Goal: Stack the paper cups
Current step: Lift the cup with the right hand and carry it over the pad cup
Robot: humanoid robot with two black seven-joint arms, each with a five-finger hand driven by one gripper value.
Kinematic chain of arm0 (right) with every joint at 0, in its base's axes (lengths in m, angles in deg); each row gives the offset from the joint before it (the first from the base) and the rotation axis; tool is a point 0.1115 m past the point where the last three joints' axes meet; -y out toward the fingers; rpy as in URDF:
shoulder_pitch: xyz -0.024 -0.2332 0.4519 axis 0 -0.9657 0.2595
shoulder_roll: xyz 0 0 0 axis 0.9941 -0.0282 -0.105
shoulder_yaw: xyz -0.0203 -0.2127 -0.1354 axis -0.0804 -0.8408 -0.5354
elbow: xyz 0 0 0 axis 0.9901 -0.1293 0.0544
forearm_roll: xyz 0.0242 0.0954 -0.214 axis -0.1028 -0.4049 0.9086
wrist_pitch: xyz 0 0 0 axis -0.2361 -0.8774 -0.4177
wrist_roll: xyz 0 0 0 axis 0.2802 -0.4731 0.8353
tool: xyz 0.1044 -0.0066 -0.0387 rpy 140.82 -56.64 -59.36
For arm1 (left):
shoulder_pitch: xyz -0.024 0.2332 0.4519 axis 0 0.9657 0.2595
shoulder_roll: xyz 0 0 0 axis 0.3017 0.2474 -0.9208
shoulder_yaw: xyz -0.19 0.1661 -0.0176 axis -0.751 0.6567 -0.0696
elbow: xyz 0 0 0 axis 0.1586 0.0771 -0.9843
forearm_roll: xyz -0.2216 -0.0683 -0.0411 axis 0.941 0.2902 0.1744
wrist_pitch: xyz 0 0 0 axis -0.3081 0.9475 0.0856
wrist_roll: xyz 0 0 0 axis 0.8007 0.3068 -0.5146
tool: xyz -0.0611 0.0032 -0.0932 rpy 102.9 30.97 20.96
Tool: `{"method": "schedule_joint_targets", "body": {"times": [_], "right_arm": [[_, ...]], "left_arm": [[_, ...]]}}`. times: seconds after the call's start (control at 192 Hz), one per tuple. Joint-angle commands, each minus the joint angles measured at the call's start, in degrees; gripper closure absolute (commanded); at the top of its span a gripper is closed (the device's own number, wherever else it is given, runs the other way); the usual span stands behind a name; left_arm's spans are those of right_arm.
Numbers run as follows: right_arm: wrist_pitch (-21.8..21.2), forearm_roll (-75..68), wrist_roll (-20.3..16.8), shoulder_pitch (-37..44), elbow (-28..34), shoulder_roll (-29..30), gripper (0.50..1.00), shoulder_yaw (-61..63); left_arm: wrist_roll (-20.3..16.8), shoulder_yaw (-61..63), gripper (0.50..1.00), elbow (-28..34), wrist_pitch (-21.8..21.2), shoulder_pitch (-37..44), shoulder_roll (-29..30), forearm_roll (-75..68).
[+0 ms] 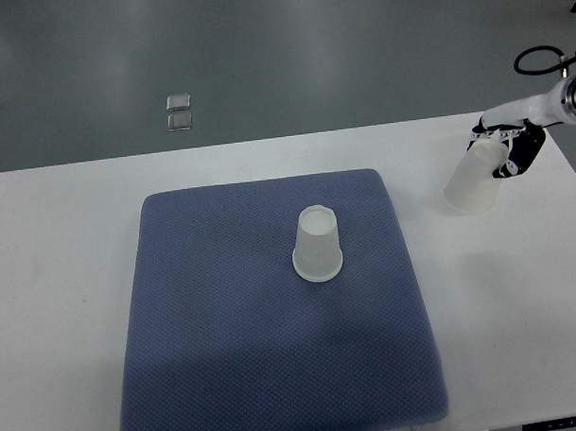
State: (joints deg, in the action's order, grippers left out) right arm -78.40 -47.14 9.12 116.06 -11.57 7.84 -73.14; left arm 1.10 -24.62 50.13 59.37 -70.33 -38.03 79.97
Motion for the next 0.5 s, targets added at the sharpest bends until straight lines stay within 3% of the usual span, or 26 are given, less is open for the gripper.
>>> {"method": "schedule_joint_targets", "body": {"times": [0.0,0.156,0.302,0.494], "right_arm": [[-4.7,0.1,0.0,9.2,3.9,-1.4,0.973,-0.8],[-11.1,0.1,0.2,24.1,8.1,-1.6,0.967,-3.1],[-17.0,0.0,0.3,32.6,9.6,-1.3,0.965,-3.3],[-17.2,-0.6,0.5,35.6,11.7,0.2,0.965,-3.4]], "left_arm": [[0.0,0.0,0.500,0.0,0.0,0.0,0.0,0.0],[0.0,0.0,0.500,0.0,0.3,0.0,0.0,-0.1],[0.0,0.0,0.500,0.0,0.3,-0.1,0.0,-0.1],[0.0,0.0,0.500,0.0,0.3,-0.1,0.0,-0.1]]}}
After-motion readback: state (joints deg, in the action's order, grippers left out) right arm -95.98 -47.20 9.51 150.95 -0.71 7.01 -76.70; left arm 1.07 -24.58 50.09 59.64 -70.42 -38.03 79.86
